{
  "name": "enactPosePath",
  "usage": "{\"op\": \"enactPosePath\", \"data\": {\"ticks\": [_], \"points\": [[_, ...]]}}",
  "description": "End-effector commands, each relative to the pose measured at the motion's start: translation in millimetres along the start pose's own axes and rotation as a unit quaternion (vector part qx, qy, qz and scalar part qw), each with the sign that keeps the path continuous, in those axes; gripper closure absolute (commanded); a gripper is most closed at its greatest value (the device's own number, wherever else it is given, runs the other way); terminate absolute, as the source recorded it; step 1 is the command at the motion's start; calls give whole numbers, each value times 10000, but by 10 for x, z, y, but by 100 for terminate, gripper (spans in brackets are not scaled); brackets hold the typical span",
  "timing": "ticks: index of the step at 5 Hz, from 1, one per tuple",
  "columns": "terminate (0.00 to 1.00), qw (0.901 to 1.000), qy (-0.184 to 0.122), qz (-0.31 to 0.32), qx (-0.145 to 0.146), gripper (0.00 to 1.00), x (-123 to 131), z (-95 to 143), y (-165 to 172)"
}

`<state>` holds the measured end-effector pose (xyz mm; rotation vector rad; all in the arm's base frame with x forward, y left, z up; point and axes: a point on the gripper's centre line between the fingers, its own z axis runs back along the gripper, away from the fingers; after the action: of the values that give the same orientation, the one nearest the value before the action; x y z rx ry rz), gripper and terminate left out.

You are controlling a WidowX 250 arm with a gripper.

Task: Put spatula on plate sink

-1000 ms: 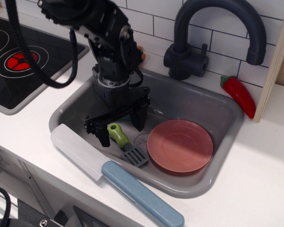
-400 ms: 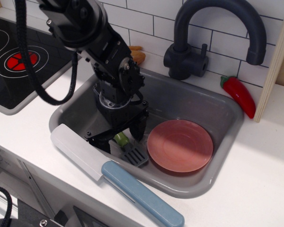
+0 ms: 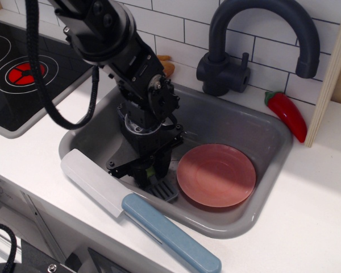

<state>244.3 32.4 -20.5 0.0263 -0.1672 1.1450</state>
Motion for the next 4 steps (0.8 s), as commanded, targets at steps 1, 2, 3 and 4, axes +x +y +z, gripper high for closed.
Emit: {"op": "enactPosePath", "data": {"ticks": [1,2,3,4], "points": [[0,9997,192,-140,-71,100,159,287,-1],[0,9991,353,-195,-125,100,212,385,-8],[0,9986,471,54,-221,100,174,486,-91],[0,9964,502,648,-232,100,90,496,-235]]}}
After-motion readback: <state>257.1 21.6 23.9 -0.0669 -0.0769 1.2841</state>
